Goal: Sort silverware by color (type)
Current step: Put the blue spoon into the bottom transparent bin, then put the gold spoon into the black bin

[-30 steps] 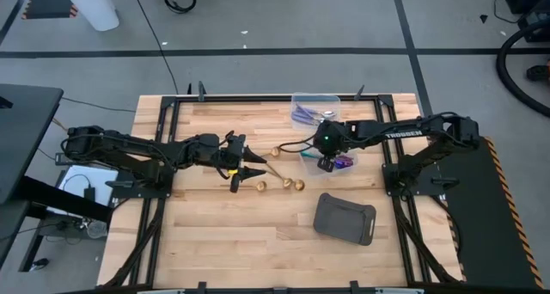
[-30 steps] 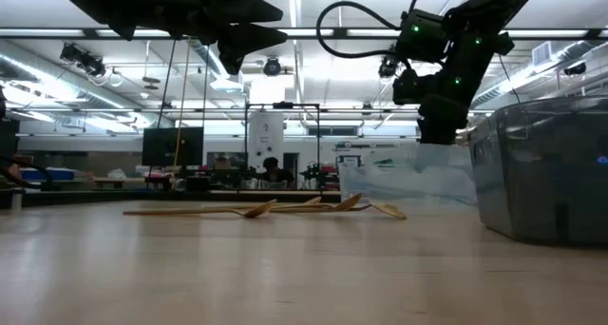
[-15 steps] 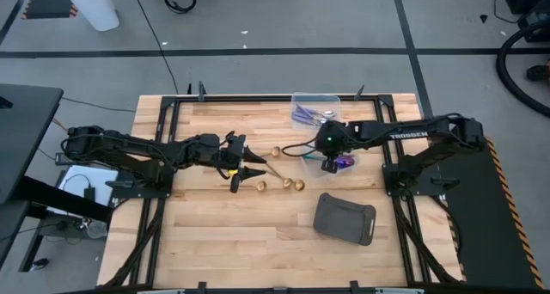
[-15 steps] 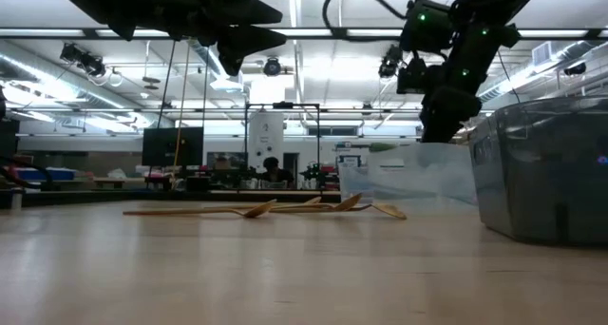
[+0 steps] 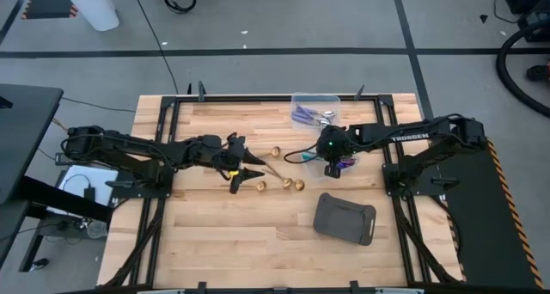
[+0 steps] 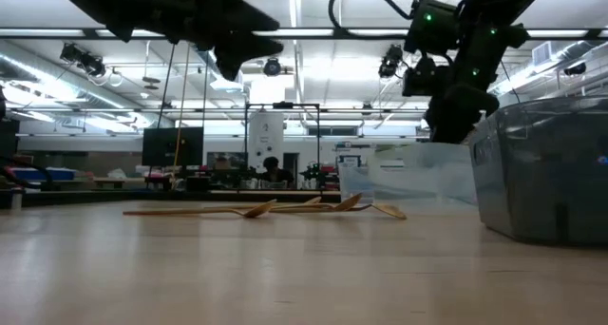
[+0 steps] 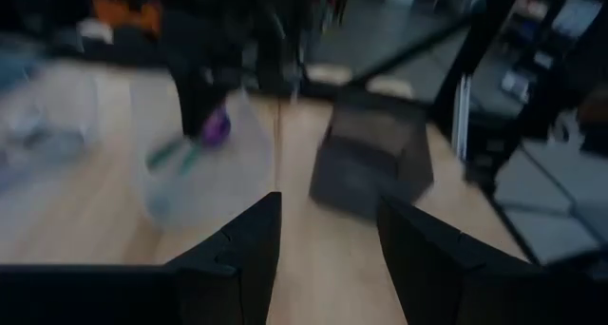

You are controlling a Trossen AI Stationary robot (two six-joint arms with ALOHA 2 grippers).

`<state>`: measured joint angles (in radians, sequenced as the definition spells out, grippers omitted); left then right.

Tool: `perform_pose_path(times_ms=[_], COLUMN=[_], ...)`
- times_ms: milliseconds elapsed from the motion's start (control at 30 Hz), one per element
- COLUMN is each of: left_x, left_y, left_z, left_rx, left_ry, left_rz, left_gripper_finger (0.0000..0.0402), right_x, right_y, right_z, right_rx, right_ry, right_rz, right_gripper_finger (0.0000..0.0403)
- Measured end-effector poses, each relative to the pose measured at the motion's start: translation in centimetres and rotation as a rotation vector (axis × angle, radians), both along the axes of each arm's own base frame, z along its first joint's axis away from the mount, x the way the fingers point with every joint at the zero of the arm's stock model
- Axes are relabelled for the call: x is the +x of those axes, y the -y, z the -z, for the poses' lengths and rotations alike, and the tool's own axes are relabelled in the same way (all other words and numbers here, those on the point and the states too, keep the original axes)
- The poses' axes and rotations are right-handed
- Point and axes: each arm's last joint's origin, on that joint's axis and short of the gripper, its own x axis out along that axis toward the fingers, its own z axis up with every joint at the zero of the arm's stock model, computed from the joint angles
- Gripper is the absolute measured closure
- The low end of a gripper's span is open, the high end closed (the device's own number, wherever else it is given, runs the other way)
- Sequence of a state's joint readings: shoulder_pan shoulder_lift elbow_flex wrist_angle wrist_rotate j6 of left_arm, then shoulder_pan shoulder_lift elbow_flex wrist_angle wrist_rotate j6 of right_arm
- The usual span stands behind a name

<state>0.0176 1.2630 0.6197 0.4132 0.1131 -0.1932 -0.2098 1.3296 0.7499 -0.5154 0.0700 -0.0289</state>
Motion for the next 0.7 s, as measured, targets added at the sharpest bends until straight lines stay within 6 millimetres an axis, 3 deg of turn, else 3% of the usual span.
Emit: perform_pose_path(times_ms=[200,433,700], left_x=[0.2,0.6,1.1], left_y=[0.9,1.5,1.5], left_z=[2.9,5.8,8.4], left_rx=[0.002,0.009,0.011], left_ry=[-0.211,-0.376,-0.494], left_rz=[0.017,0.034,0.032], left_gripper_finger=[0.0221,0.0221,0.0221], right_x=[-0.2,-0.1,1.1], right_y=[0.2,0.2,-0.6], right_z=[0.4,0.2,-2.0], right_rx=[0.022,0.052,0.05], right_ry=[0.001,0.023,0.084], right_rz=[0.036,0.095,0.185], right_gripper_finger=[0.0371,0.0312,0.03])
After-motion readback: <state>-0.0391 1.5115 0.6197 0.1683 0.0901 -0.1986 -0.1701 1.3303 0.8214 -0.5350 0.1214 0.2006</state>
